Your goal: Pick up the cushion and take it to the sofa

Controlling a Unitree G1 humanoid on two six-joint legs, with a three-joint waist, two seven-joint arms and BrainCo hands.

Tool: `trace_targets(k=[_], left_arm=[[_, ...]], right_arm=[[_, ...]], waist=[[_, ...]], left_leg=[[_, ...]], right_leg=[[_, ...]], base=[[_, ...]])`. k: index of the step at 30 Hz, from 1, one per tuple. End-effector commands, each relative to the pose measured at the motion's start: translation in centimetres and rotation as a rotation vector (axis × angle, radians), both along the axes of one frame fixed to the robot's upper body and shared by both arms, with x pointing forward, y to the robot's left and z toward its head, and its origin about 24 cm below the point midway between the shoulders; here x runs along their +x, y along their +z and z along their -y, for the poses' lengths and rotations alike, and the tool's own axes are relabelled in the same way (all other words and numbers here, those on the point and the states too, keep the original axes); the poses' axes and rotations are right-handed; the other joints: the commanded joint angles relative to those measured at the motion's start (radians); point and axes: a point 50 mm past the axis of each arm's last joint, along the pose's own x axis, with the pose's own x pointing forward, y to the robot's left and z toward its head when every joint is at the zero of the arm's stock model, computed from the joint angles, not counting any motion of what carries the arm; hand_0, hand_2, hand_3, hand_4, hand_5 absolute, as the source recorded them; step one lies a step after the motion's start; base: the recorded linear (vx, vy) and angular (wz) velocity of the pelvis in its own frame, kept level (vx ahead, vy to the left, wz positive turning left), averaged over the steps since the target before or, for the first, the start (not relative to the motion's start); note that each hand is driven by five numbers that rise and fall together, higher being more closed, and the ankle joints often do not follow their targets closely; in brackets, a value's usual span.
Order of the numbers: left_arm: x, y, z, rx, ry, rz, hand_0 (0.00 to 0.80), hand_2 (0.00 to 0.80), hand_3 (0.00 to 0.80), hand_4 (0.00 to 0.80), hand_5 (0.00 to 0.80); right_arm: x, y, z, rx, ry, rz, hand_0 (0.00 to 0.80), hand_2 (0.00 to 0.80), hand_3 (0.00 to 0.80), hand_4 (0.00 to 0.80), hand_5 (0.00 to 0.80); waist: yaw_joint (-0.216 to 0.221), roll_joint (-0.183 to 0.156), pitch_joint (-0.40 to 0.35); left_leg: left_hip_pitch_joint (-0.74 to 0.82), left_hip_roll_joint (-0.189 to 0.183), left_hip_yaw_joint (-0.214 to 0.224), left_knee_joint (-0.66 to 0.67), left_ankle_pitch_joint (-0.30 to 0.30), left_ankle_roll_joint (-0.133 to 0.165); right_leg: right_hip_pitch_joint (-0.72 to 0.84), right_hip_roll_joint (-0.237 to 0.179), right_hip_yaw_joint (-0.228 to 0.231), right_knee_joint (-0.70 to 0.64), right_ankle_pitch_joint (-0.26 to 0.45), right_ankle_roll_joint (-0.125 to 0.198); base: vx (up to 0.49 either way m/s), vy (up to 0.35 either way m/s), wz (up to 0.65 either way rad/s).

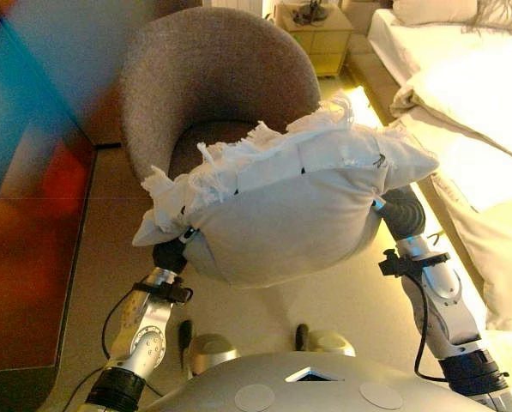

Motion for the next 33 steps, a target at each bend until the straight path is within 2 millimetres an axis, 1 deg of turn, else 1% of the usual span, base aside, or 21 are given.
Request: trace_targets(k=[1,3,4,5,6,8,10,11,14,17,18,19,20,21,23,25,26,28,31,32,33], left_arm=[[3.2,6.7,2.0,-0.063,-0.081,0.349,0.800,0.800,0.800,0.800,0.800],[3.3,6.7,2.1,-0.069,-0.086,0.349,0.800,0.800,0.800,0.800,0.800],[3.3,6.8,2.2,-0.072,-0.087,0.353,0.800,0.800,0.800,0.800,0.800],[3.3,6.8,2.5,-0.075,-0.090,0.361,0.800,0.800,0.800,0.800,0.800],[3.4,6.8,2.6,-0.077,-0.093,0.362,0.800,0.800,0.800,0.800,0.800],[3.6,6.8,3.1,-0.092,-0.101,0.359,0.800,0.800,0.800,0.800,0.800],[3.5,6.7,3.5,-0.100,-0.113,0.352,0.800,0.800,0.800,0.800,0.800],[3.3,6.6,3.6,-0.104,-0.121,0.348,0.800,0.800,0.800,0.800,0.800],[2.7,6.0,4.0,-0.126,-0.131,0.327,0.800,0.800,0.800,0.800,0.800],[2.6,5.8,4.3,-0.136,-0.137,0.323,0.800,0.800,0.800,0.800,0.800],[2.7,5.8,4.3,-0.136,-0.133,0.325,0.800,0.800,0.800,0.800,0.800],[2.8,5.9,4.2,-0.131,-0.127,0.319,0.800,0.800,0.800,0.800,0.800],[3.1,5.8,4.0,-0.128,-0.112,0.303,0.800,0.800,0.800,0.800,0.800],[3.3,5.9,3.9,-0.120,-0.103,0.293,0.800,0.800,0.800,0.800,0.800],[3.4,5.9,3.5,-0.059,-0.112,0.309,0.800,0.800,0.800,0.800,0.800],[3.2,5.8,3.3,-0.014,-0.104,0.304,0.800,0.800,0.800,0.800,0.800],[3.3,5.7,3.0,0.014,-0.083,0.288,0.800,0.800,0.800,0.800,0.800],[3.7,5.6,2.6,0.054,-0.068,0.283,0.800,0.800,0.800,0.800,0.800],[4.2,6.1,1.7,0.108,-0.060,0.309,0.800,0.800,0.800,0.800,0.800],[4.2,6.3,1.6,0.111,-0.053,0.313,0.800,0.800,0.800,0.800,0.800],[4.2,6.5,1.6,0.121,-0.029,0.317,0.800,0.800,0.800,0.800,0.800]], right_arm=[[0.8,3.8,-3.6,0.080,0.179,0.241,0.800,0.800,0.800,0.800,0.800],[1.0,3.7,-4.0,0.082,0.167,0.237,0.800,0.800,0.800,0.800,0.800],[1.0,3.6,-4.2,0.082,0.164,0.236,0.800,0.800,0.800,0.800,0.800],[1.0,3.5,-4.6,0.074,0.169,0.235,0.800,0.800,0.800,0.800,0.800],[1.0,3.5,-4.7,0.069,0.172,0.235,0.800,0.800,0.800,0.800,0.800],[1.0,3.2,-5.1,0.047,0.184,0.224,0.800,0.800,0.800,0.800,0.800],[1.0,2.9,-5.1,0.040,0.188,0.207,0.800,0.800,0.800,0.800,0.800],[0.9,2.7,-5.1,0.044,0.192,0.194,0.800,0.800,0.800,0.800,0.800],[0.2,1.8,-4.9,0.047,0.196,0.154,0.800,0.800,0.800,0.800,0.800],[0.0,1.6,-4.6,0.050,0.205,0.142,0.800,0.800,0.800,0.800,0.800],[0.1,1.7,-4.5,0.051,0.214,0.142,0.800,0.800,0.800,0.800,0.800],[0.1,1.7,-4.4,0.052,0.219,0.137,0.800,0.800,0.800,0.800,0.800],[0.2,1.6,-4.4,0.058,0.219,0.124,0.800,0.800,0.800,0.800,0.800],[0.2,1.6,-4.4,0.070,0.220,0.109,0.800,0.800,0.800,0.800,0.800],[0.2,1.5,-4.5,0.101,0.224,0.096,0.800,0.800,0.800,0.800,0.800],[0.2,1.6,-5.1,0.101,0.238,0.113,0.800,0.800,0.800,0.800,0.800],[0.3,1.7,-5.6,0.100,0.254,0.130,0.800,0.800,0.800,0.800,0.800],[0.5,1.6,-6.0,0.108,0.251,0.130,0.800,0.800,0.800,0.800,0.800],[0.7,1.5,-6.0,0.109,0.251,0.119,0.800,0.800,0.800,0.800,0.800],[0.7,1.4,-5.9,0.106,0.251,0.117,0.800,0.800,0.800,0.800,0.800],[0.6,1.2,-5.9,0.100,0.253,0.114,0.800,0.800,0.800,0.800,0.800]], waist=[[0.007,-0.051,0.056],[0.020,-0.032,0.071],[0.025,-0.025,0.077],[0.033,-0.015,0.083],[0.039,-0.009,0.085],[0.058,-0.001,0.091],[0.072,0.004,0.093],[0.077,0.004,0.091],[0.080,0.002,0.081],[0.081,-0.007,0.073],[0.078,-0.012,0.070],[0.073,-0.018,0.063],[0.069,-0.030,0.055],[0.069,-0.042,0.045],[0.088,-0.075,0.018],[0.106,-0.089,0.001],[0.108,-0.088,-0.003],[0.104,-0.082,-0.003],[0.095,-0.068,0.003],[0.094,-0.062,0.008],[0.086,-0.051,0.018]], left_leg=[[-0.067,-0.137,-0.055,0.194,-0.109,-0.075],[-0.087,-0.197,-0.081,0.164,-0.096,-0.075],[-0.095,-0.216,-0.083,0.139,-0.081,-0.077],[-0.122,-0.241,-0.081,0.102,-0.050,-0.080],[-0.143,-0.253,-0.082,0.072,-0.020,-0.085],[-0.193,-0.282,-0.104,-0.007,0.049,-0.092],[-0.210,-0.287,-0.126,-0.091,0.105,-0.101],[-0.216,-0.286,-0.131,-0.127,0.117,-0.103],[-0.246,-0.270,-0.113,-0.184,0.133,-0.113],[-0.274,-0.246,-0.115,-0.184,0.131,-0.119],[-0.267,-0.237,-0.105,-0.184,0.107,-0.113],[-0.250,-0.230,-0.070,-0.184,0.104,-0.108],[-0.242,-0.233,-0.053,-0.151,0.093,-0.094],[-0.244,-0.242,-0.054,-0.114,0.087,-0.083],[-0.262,-0.286,-0.063,-0.006,0.044,-0.041],[-0.259,-0.309,-0.070,0.013,0.018,-0.012],[-0.236,-0.315,-0.069,0.020,0.001,0.000],[-0.203,-0.320,-0.077,0.013,-0.005,0.004],[-0.159,-0.320,-0.046,0.000,-0.008,-0.006],[-0.140,-0.315,-0.044,-0.006,-0.011,-0.012],[-0.093,-0.303,-0.039,-0.022,-0.020,-0.025]], right_leg=[[0.045,0.032,0.034,0.052,-0.109,-0.069],[0.054,0.056,0.031,0.066,-0.122,-0.071],[0.061,0.067,0.029,0.068,-0.128,-0.070],[0.071,0.087,0.030,0.069,-0.135,-0.072],[0.080,0.102,0.030,0.068,-0.143,-0.075],[0.109,0.139,0.045,0.063,-0.164,-0.085],[0.136,0.171,0.061,0.080,-0.195,-0.097],[0.148,0.184,0.072,0.093,-0.213,-0.103],[0.182,0.195,0.073,0.139,-0.279,-0.109],[0.204,0.175,0.054,0.195,-0.341,-0.103],[0.205,0.163,0.049,0.216,-0.346,-0.096],[0.207,0.148,0.039,0.255,-0.350,-0.085],[0.214,0.123,0.034,0.304,-0.321,-0.062],[0.222,0.104,0.031,0.331,-0.285,-0.041],[0.241,0.062,0.008,0.417,-0.171,0.007],[0.225,0.037,0.002,0.494,-0.077,0.040],[0.170,0.028,0.005,0.528,-0.027,0.043],[0.112,0.028,0.004,0.501,-0.034,0.035],[0.049,0.020,-0.098,0.285,-0.071,0.005],[0.036,0.017,-0.124,0.240,-0.079,-0.006],[0.001,0.010,-0.162,0.129,-0.072,-0.026]], base=[[0.148,-0.080,-0.16],[0.188,-0.041,-0.09],[0.255,-0.010,0.04],[0.260,0.007,0.18],[0.333,0.017,0.22],[0.388,0.016,0.18],[0.475,0.033,0.07],[0.639,0.067,0.05],[0.649,0.109,0.46],[0.751,0.208,0.11],[0.832,0.283,-0.64],[0.810,0.284,-0.59],[0.813,0.268,-0.32],[0.800,0.238,-0.34],[0.714,0.179,-0.34],[0.594,0.127,-0.28],[0.506,0.105,-0.33],[0.507,0.088,-0.06],[0.381,0.021,-0.01],[0.335,-0.053,-0.06],[0.287,-0.071,-0.06]])
